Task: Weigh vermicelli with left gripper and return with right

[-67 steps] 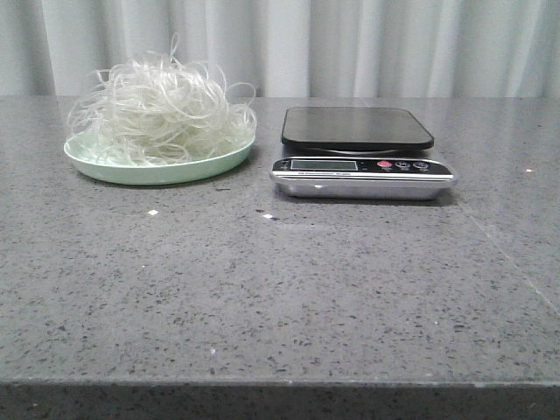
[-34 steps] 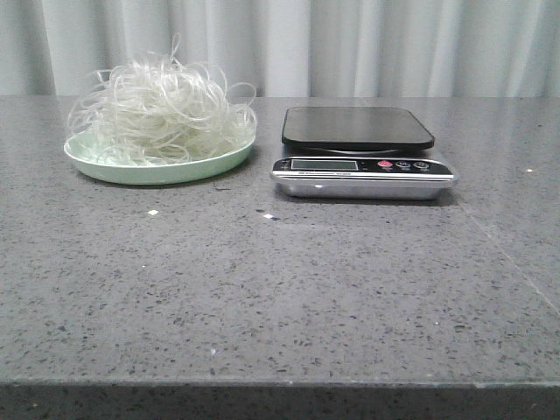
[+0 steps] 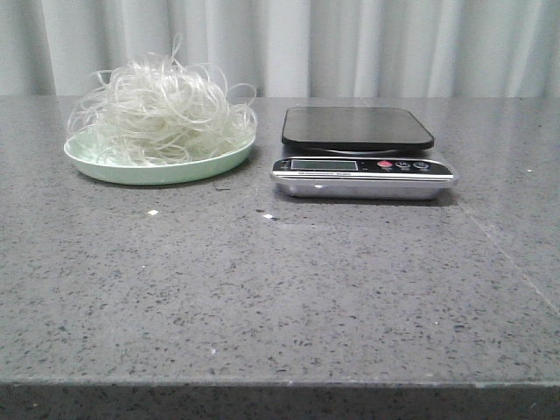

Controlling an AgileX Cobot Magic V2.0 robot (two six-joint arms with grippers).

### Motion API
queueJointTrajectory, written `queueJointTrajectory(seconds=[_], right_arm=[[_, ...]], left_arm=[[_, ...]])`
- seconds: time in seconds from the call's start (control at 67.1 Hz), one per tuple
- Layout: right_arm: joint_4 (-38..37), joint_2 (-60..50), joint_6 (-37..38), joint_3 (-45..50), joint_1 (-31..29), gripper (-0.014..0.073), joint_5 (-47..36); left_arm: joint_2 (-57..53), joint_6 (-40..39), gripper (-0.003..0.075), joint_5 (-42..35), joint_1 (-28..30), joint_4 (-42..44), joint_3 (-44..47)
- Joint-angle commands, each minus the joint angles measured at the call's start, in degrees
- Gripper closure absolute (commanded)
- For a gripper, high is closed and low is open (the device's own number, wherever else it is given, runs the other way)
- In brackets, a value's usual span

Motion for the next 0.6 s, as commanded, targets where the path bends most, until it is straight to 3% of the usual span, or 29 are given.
queueJointTrajectory(seconds=[0.0,0.119,0.581], right_arm=[[-0.08,0.34,-0.40,-1.49,-0.35,0.0443,-4.73],[-0.08,0.34,-0.40,-1.49,-0.35,0.0443,-4.67],[-0.08,0.34,-0.40,-1.49,-0.35,0.0443,-4.60]], left_arm=[[-1.56,-0.35,0.0584,-8.23,0.09,-0.69,3.78],[-1.54,-0.35,0.0583,-3.73,-0.01,-0.69,3.64],[-1.54,-0.35,0.0584,-5.28,-0.01,-0.69,3.64]])
